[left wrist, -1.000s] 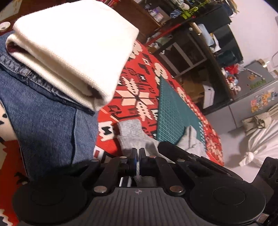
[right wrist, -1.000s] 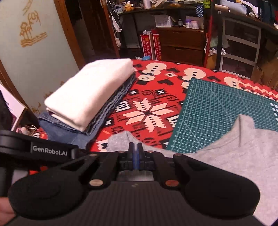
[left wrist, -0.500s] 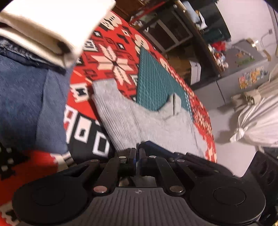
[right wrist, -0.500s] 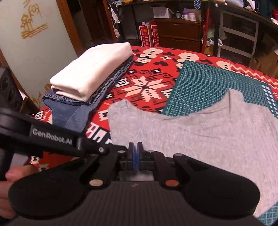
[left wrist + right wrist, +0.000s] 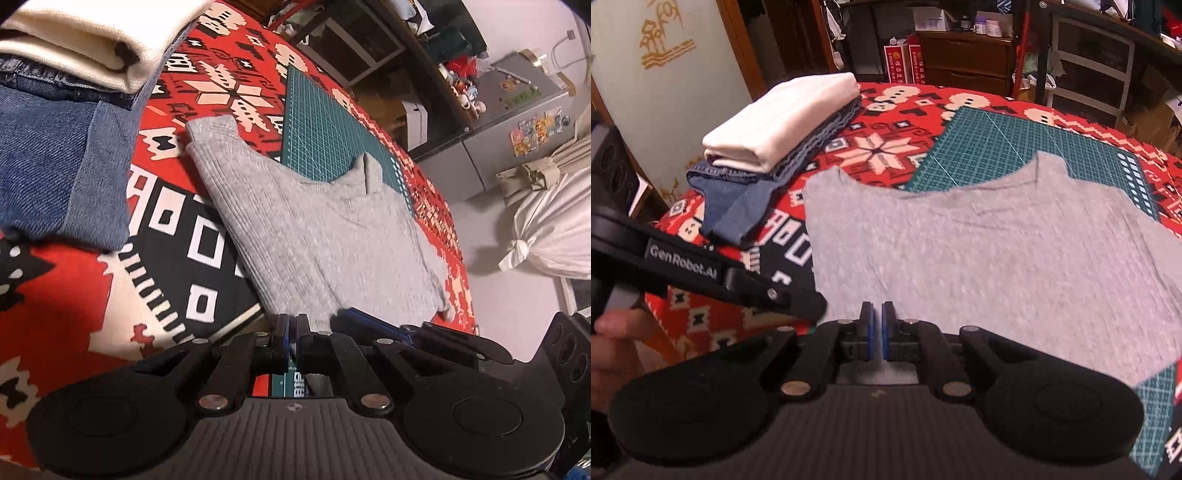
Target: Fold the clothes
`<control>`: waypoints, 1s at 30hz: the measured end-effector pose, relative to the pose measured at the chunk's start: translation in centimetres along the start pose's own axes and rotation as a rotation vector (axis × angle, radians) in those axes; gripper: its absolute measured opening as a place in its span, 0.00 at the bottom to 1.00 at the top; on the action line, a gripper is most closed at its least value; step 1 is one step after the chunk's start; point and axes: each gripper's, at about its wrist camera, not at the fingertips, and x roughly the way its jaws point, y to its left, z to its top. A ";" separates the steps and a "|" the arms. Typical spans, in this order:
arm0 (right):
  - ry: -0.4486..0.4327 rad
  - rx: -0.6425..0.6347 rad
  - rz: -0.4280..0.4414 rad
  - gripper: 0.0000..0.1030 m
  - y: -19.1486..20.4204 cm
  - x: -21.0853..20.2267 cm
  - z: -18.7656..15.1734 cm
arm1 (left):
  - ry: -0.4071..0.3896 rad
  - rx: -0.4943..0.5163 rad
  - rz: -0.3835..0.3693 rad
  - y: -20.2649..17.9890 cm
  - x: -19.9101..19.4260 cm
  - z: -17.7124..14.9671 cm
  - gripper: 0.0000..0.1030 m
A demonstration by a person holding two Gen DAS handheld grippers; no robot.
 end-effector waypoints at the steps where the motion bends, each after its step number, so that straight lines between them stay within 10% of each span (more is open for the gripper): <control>1: 0.003 0.000 0.000 0.03 -0.1 -0.3 -0.3 | 0.003 0.004 -0.002 -0.1 0.0 -0.1 0.02; 30: -0.001 0.009 -0.012 0.03 -1.2 -4.4 -4.2 | 0.089 0.286 -0.008 -5.4 0.7 -5.0 0.02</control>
